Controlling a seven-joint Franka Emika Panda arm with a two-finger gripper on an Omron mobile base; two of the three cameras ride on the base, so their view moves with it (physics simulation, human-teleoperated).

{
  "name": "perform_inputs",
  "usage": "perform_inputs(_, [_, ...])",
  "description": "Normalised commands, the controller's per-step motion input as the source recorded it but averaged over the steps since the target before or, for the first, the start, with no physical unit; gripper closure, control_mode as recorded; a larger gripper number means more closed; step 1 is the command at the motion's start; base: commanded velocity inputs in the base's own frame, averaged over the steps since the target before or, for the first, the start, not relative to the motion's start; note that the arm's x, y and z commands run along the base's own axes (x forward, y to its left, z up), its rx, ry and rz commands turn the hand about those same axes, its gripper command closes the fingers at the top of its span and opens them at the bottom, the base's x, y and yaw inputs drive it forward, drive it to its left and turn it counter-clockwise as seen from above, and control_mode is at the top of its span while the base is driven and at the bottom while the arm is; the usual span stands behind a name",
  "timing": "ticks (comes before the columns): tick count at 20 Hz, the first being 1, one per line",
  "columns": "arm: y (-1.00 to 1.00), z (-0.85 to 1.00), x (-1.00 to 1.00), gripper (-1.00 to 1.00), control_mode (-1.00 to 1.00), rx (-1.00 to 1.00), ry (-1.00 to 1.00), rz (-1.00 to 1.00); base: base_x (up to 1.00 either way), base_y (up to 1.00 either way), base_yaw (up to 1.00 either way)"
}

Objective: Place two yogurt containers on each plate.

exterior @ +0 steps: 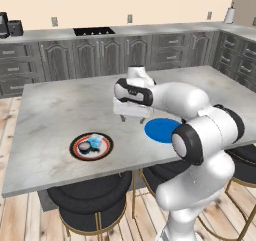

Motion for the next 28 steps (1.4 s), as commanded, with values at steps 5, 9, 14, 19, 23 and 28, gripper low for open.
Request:
perform_inputs(5, [-0.81,0.09,-0.49,-1.0,-1.0,-0.02,-0.03,0.24,0.0,0.0,0.0])
perform_inputs(9, [-0.83,0.04,-0.32,-1.0,-1.0,-0.03,-0.09,0.24,0.0,0.0,0.0])
perform_inputs(14, [-0.89,0.08,-0.27,-1.0,-1.0,0.0,-0.06,0.29,0.0,0.0,0.0])
perform_inputs(19, [-0.91,0.03,-0.32,-1.0,-1.0,0.01,-0.16,0.23,0.0,0.0,0.0])
perform_inputs(23, [-0.72,0.0,0.04,-1.0,-1.0,0.0,-0.1,0.01,0.0,0.0,0.0])
perform_inputs(28, [-0.7,0.0,0.17,-1.0,-1.0,0.0,-0.01,-0.01,0.0,0.0,0.0])
